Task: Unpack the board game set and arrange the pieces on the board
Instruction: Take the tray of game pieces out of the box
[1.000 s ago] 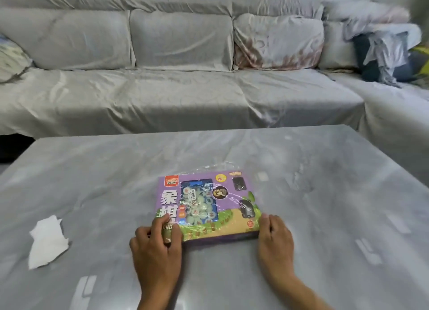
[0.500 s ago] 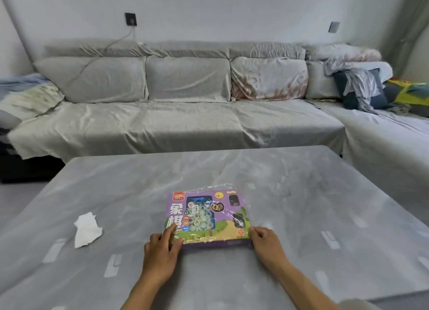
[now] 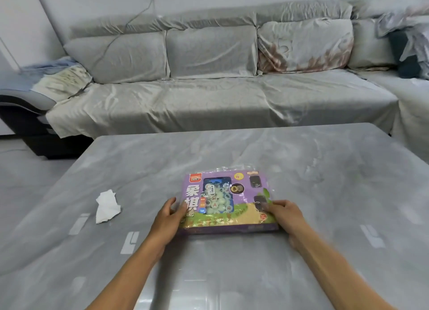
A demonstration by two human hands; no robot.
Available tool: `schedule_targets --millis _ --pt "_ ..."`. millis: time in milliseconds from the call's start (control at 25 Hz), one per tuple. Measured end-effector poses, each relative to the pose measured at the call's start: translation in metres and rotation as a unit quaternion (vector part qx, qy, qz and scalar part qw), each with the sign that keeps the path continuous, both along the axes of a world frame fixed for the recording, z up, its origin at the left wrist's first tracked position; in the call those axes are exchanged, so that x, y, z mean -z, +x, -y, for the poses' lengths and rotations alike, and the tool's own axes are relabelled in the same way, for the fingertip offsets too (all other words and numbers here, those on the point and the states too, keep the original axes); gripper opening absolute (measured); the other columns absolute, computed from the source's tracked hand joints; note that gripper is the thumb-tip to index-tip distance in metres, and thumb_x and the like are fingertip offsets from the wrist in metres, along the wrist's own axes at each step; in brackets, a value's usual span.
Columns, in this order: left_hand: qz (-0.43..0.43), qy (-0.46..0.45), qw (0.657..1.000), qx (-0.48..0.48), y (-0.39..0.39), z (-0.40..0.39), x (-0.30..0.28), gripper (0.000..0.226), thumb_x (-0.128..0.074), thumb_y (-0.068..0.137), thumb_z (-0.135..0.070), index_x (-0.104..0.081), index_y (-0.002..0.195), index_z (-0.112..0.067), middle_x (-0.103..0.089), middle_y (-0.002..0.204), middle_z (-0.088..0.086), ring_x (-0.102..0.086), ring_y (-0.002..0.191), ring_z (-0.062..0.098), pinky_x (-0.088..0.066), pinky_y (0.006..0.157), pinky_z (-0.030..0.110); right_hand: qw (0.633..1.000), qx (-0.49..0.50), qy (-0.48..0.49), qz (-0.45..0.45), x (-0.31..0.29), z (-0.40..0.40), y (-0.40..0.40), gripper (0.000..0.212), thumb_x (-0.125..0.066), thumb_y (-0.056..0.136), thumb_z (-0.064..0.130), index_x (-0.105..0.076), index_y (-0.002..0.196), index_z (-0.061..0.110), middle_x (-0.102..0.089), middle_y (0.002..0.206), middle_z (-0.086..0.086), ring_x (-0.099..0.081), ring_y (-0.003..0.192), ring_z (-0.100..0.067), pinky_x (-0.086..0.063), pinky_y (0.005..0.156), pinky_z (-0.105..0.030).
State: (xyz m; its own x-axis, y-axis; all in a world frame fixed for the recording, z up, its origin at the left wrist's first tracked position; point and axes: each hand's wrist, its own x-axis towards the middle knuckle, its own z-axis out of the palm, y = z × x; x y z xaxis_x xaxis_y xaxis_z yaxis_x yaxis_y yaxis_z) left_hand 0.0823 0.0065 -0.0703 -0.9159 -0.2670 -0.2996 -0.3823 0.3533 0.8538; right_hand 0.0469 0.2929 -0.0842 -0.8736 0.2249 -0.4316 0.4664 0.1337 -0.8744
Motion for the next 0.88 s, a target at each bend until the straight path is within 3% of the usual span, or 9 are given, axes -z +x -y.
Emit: schedule_targets --millis 80,120,240,360,400,480,600,760,880 --pt "0.021 0.026 0.999 -0.004 -0.01 -0.005 0.005 0.024 -0.059 0.093 -0.038 -0.063 0.111 -0.022 -0.07 0.11 -0.004 -0.068 0.088 0.011 -0.051 0.076 0.029 0.997 -0.013 -0.07 0.032 -0.011 -0.002 -0.007 0.022 -0.08 0.075 0.023 -0.075 0.087 0.005 -0.075 0.083 -0.012 -0.071 0.073 -0.026 -0.057 0.06 -0.03" --pt "0.021 0.018 1.0 0.006 -0.013 -0.006 0.008 0.02 -0.06 0.093 -0.037 -0.067 0.105 -0.023 -0.072 0.104 -0.007 -0.069 0.085 0.009 -0.053 0.077 0.029 0.996 -0.021 -0.08 0.041 -0.012 -0.003 -0.009 0.025 -0.08 0.076 0.026 -0.075 0.087 0.005 -0.075 0.084 -0.012 -0.071 0.073 -0.026 -0.056 0.058 -0.029" --pt "0.013 -0.017 1.0 0.013 -0.021 -0.005 0.015 0.018 -0.061 0.09 -0.04 -0.07 0.099 -0.028 -0.073 0.096 -0.011 -0.07 0.083 0.009 -0.056 0.082 0.034 0.998 -0.032 -0.04 0.038 -0.012 0.0 -0.009 0.035 -0.078 0.076 0.041 -0.077 0.088 0.008 -0.076 0.087 -0.009 -0.072 0.084 -0.028 -0.058 0.071 -0.039" --pt "-0.024 -0.118 0.992 0.032 -0.025 -0.007 0.021 0.029 -0.057 0.087 -0.053 -0.069 0.101 -0.031 -0.067 0.101 -0.007 -0.067 0.088 0.012 -0.056 0.082 0.038 0.998 -0.025 -0.055 0.023 -0.017 -0.005 -0.01 0.031 -0.07 0.085 0.041 -0.076 0.091 0.011 -0.076 0.084 -0.006 -0.072 0.071 -0.021 -0.053 0.057 -0.026" --pt "-0.041 -0.098 0.994 0.015 -0.025 -0.011 0.02 0.026 -0.057 0.089 -0.05 -0.068 0.105 -0.033 -0.067 0.103 -0.008 -0.067 0.089 0.012 -0.056 0.081 0.037 0.997 -0.02 -0.072 0.02 -0.02 -0.007 -0.012 0.029 -0.068 0.087 0.037 -0.075 0.093 0.01 -0.076 0.083 -0.007 -0.071 0.067 -0.02 -0.051 0.057 -0.026" --pt "-0.037 0.098 0.993 -0.052 -0.026 -0.016 0.009 0.018 -0.066 0.089 -0.034 -0.066 0.107 -0.031 -0.073 0.099 -0.008 -0.071 0.085 0.012 -0.056 0.077 0.032 0.991 -0.013 -0.129 0.027 -0.026 -0.009 -0.014 0.022 -0.066 0.087 0.025 -0.074 0.096 0.007 -0.075 0.084 -0.01 -0.07 0.062 -0.02 -0.053 0.061 -0.031" --pt "0.029 0.307 0.946 -0.103 -0.031 -0.014 -0.015 0.029 -0.075 0.081 -0.031 -0.071 0.103 -0.014 -0.075 0.093 0.008 -0.073 0.085 0.026 -0.057 0.079 0.038 0.979 -0.004 -0.201 0.03 -0.035 -0.006 -0.016 0.018 -0.062 0.088 0.02 -0.072 0.098 0.008 -0.075 0.09 -0.013 -0.07 0.062 -0.021 -0.058 0.06 -0.033" --pt "0.032 0.334 0.934 -0.12 -0.033 -0.002 -0.033 0.026 -0.073 0.081 -0.029 -0.074 0.094 -0.006 -0.075 0.09 0.014 -0.073 0.073 0.026 -0.057 0.069 0.034 0.975 0.001 -0.223 0.006 -0.042 -0.001 -0.015 0.02 -0.06 0.09 0.025 -0.072 0.098 0.011 -0.075 0.091 -0.009 -0.072 0.067 -0.02 -0.055 0.082 -0.041" --pt "-0.019 0.3 0.936 -0.181 -0.038 0.011 -0.029 0.01 -0.072 0.082 -0.014 -0.071 0.089 -0.007 -0.075 0.086 0.011 -0.07 0.063 0.022 -0.053 0.064 0.031 0.974 0.016 -0.227 -0.011 -0.041 -0.003 -0.014 0.02 -0.059 0.091 0.026 -0.072 0.097 0.013 -0.076 0.084 -0.005 -0.071 0.06 -0.017 -0.058 0.065 -0.035"
